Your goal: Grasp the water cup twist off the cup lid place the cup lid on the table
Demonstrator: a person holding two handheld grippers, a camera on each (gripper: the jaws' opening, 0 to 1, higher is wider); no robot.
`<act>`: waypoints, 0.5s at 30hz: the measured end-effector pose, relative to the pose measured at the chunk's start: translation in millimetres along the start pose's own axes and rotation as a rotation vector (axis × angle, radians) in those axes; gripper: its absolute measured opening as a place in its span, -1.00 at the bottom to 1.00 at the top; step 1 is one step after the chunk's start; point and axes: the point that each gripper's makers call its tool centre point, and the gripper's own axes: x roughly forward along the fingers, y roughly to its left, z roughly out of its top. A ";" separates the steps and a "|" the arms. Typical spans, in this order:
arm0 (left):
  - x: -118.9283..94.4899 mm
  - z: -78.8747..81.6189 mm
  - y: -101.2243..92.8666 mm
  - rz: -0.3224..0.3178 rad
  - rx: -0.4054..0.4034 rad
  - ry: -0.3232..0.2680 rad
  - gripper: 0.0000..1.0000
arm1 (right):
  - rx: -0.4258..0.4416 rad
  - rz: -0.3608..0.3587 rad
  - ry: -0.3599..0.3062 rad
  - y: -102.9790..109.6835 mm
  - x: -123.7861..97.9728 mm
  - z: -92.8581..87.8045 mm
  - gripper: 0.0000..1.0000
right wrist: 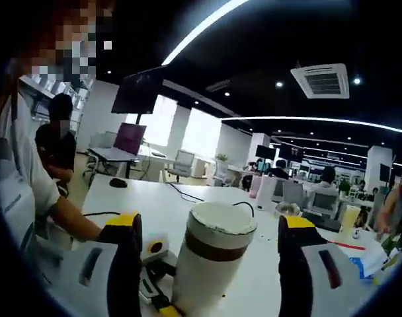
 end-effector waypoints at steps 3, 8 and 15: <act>0.0 -0.1 -0.4 0.001 0.000 0.000 0.09 | 0.082 -0.024 -0.050 0.9 0.2 4.7 0.75; 0.1 -0.3 -1.3 0.003 0.000 0.002 0.09 | 0.095 -0.189 -0.007 -10.6 -0.5 -8.3 0.70; -0.1 -0.6 -1.9 0.004 0.000 0.003 0.09 | 0.091 -0.273 0.040 -4.7 -1.9 -15.6 0.79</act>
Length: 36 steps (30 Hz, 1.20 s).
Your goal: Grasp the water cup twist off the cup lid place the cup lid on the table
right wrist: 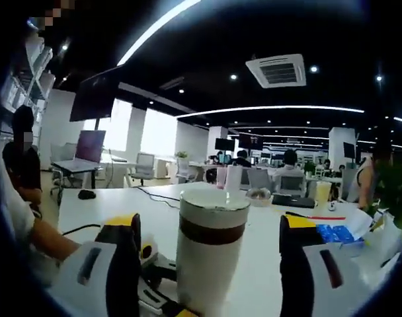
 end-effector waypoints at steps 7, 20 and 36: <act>-0.1 -0.5 0.0 0.002 0.001 0.002 0.09 | -0.035 -0.046 0.013 2.9 3.6 0.8 0.65; -0.3 -1.4 1.5 0.006 0.008 0.006 0.09 | -0.007 -0.065 0.015 2.6 8.5 1.3 0.65; -1.1 -2.0 3.2 0.009 0.012 0.009 0.09 | 0.018 -0.072 0.001 -2.0 11.2 9.3 0.24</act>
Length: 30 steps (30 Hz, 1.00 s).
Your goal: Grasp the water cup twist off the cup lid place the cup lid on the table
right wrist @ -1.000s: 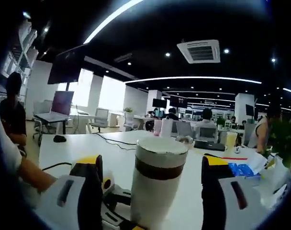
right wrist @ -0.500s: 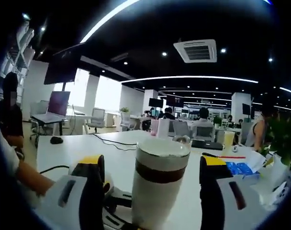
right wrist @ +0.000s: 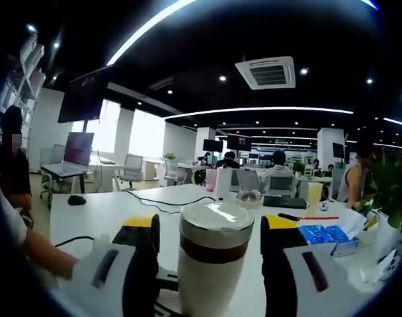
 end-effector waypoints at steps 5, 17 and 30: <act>-0.3 -0.1 0.3 0.001 0.001 0.001 0.09 | 0.001 -0.003 0.003 0.4 -0.7 -2.1 0.14; 0.4 -0.4 0.8 0.003 0.002 0.003 0.09 | 0.028 -0.009 -0.015 -3.2 -2.2 1.6 0.05; 1.6 -0.6 0.5 0.003 0.001 0.004 0.09 | 0.015 -0.017 0.000 -5.4 -2.8 -0.8 -0.10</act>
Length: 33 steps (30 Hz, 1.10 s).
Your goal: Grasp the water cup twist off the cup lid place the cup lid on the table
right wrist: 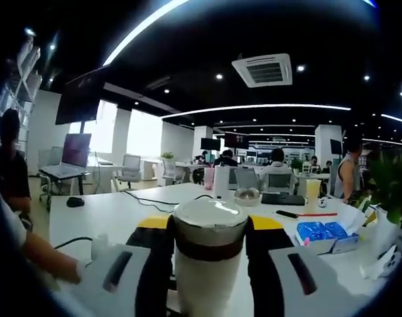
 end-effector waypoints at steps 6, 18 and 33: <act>0.3 -0.1 0.0 0.001 -0.003 0.000 0.09 | -0.018 0.015 0.002 -0.8 1.0 -0.2 -0.10; 0.5 -0.2 -0.4 0.002 -0.004 0.000 0.09 | -0.022 0.080 -0.005 -1.6 2.2 -0.7 -0.10; 0.3 -0.7 -0.9 0.004 -0.007 0.000 0.09 | -0.003 0.158 -0.013 -1.7 4.4 -0.6 -0.10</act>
